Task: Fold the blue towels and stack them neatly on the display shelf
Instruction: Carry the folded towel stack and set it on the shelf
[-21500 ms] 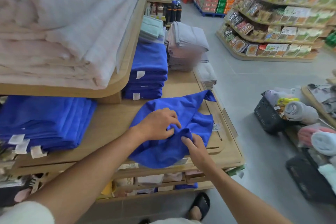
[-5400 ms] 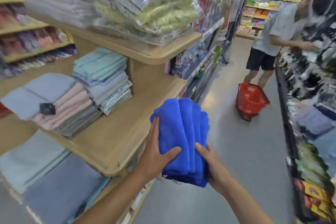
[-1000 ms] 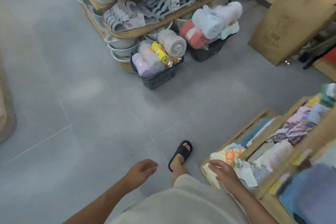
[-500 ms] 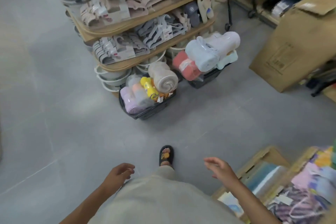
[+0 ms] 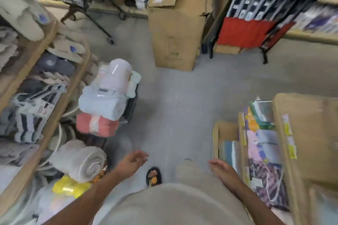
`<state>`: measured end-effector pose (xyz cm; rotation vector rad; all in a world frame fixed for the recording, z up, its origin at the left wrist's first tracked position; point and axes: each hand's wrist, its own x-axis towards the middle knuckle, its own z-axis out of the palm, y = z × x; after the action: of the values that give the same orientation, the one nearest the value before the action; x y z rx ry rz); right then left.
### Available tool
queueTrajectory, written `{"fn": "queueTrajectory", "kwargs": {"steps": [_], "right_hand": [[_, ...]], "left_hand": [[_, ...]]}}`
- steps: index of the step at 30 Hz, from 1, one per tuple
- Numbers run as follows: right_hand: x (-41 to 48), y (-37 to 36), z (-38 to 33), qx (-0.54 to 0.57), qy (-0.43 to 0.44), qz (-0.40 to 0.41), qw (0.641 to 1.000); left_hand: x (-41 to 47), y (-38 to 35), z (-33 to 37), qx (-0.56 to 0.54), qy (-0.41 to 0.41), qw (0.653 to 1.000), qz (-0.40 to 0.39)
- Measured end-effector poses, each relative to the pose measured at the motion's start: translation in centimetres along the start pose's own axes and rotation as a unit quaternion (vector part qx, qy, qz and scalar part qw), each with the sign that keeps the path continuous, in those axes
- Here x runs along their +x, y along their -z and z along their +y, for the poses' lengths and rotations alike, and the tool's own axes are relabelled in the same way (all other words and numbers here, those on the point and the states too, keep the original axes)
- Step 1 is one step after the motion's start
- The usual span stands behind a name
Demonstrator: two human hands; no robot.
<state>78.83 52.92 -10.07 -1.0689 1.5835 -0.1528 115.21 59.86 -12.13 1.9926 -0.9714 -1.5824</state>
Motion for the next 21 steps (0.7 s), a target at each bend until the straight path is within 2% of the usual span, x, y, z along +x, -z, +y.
{"fn": "queueTrajectory", "kwargs": {"steps": [3, 7, 11, 15, 18, 21], "right_hand": [[3.0, 1.9, -2.7, 0.071, -0.011, 0.044, 0.996], [9.8, 5.1, -6.4, 0.089, -0.018, 0.058, 0.994], [18.1, 10.3, -11.6, 0.062, 0.013, 0.026, 0.998], [25.3, 16.5, -18.4, 0.057, 0.044, 0.018, 0.997], [29.8, 21.3, -21.8, 0.072, 0.054, 0.020, 0.996], [33.1, 25.9, -23.5, 0.096, 0.059, 0.041, 0.993]], "left_hand": [[7.0, 1.5, 5.8, 0.036, -0.032, 0.998, -0.034], [15.2, 2.1, 11.9, 0.070, -0.038, 0.995, -0.058], [20.1, 2.3, 15.9, 0.057, 0.011, 0.998, -0.013], [23.9, 2.4, 21.5, -0.035, 0.056, 0.997, 0.046], [27.6, 1.6, 26.8, -0.004, 0.057, 0.996, 0.062], [32.7, 0.3, 33.3, -0.019, 0.039, 0.999, 0.033]]}}
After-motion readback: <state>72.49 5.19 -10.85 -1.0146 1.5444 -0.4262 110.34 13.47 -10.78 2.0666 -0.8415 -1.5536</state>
